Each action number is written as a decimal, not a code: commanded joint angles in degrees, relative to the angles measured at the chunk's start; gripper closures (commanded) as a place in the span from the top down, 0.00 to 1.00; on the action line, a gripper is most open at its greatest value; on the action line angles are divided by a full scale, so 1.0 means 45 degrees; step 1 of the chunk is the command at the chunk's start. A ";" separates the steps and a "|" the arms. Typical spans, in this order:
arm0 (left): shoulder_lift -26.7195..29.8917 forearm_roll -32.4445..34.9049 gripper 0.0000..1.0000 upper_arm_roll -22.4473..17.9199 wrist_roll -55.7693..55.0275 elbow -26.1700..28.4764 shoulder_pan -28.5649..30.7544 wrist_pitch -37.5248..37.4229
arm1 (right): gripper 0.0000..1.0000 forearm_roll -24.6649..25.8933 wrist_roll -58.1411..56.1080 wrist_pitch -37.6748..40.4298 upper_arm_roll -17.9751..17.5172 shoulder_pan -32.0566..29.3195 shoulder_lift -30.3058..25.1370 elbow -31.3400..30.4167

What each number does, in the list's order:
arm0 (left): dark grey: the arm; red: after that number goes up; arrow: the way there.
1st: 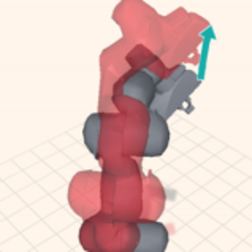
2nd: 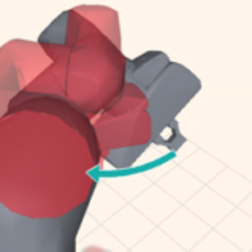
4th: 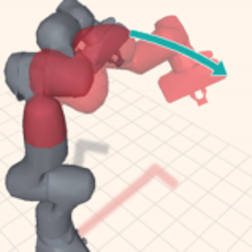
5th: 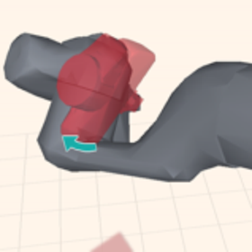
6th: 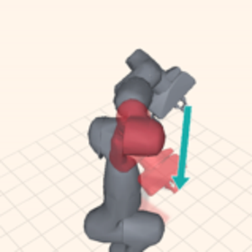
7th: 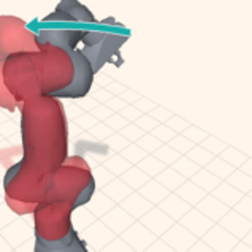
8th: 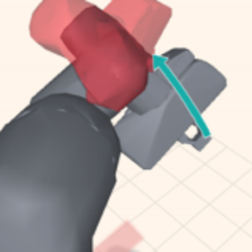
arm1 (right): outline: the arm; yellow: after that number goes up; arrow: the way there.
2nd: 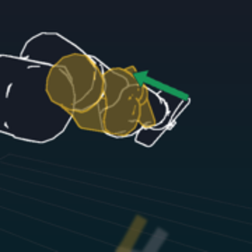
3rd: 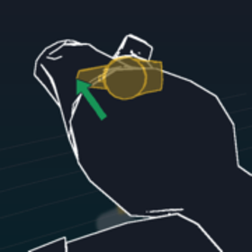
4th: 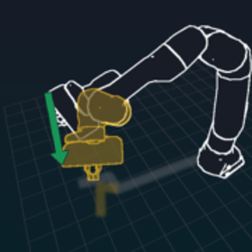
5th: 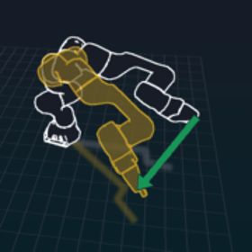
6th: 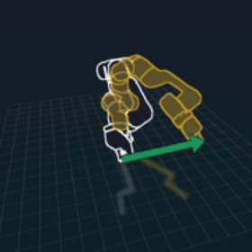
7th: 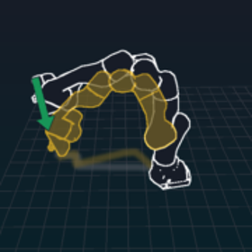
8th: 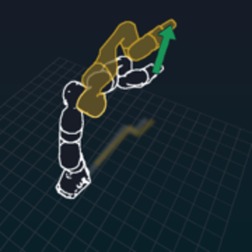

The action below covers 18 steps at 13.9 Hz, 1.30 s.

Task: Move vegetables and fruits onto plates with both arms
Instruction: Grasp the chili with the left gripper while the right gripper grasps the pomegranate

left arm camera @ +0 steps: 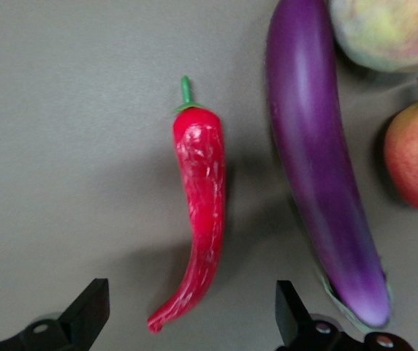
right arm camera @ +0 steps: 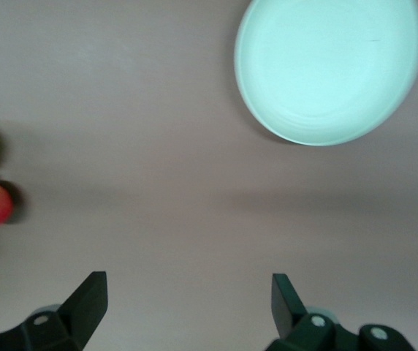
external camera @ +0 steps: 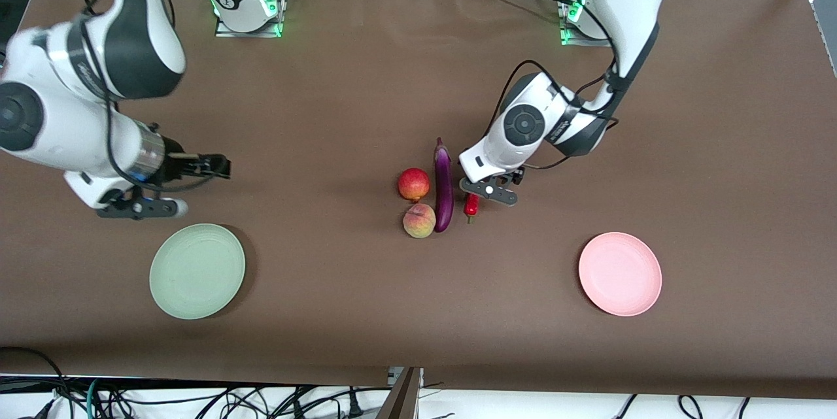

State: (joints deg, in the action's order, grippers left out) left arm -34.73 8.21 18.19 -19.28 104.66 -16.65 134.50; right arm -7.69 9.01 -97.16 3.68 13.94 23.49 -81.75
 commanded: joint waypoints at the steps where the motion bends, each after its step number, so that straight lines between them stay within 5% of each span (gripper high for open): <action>1: -0.0697 0.1570 0.96 -0.0058 -0.0480 -0.0113 -0.0147 0.0868 | 0.99 -0.0888 0.0184 -0.0633 0.0062 0.0242 0.0891 0.0217; 3: -0.0875 0.1770 0.78 -0.0058 -0.0461 -0.0133 -0.0166 0.1319 | 0.99 -0.0929 0.0669 -0.1296 0.0062 0.0729 0.1419 0.0217; 5: -0.0914 0.1770 0.40 -0.0058 -0.0481 -0.0172 -0.0186 0.1321 | 0.99 -0.0948 0.1664 -0.2038 0.0062 0.1373 0.1888 0.0217; 8: -0.0817 0.1789 0.10 -0.0058 -0.0403 -0.0152 -0.0128 0.1185 | 0.99 -0.1142 0.2546 -0.2703 0.0062 0.2369 0.2416 0.0217; 12: 0.0021 0.1770 0.01 -0.0194 -0.0578 -0.0308 0.0242 -0.0198 | 0.99 -0.1847 0.3715 -0.3738 0.0062 0.3482 0.2944 0.0217; 18: 0.1742 0.1770 0.01 -0.0214 0.0979 -0.0600 0.3246 -0.1843 | 0.99 -0.1788 0.6549 -0.6452 0.0062 0.5573 0.4232 0.0217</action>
State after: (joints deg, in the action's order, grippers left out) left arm -28.54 14.80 16.77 -18.11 101.60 -6.21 127.23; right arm -14.89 35.81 -123.33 3.27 36.71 40.53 -81.71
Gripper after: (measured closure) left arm 0.797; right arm 0.004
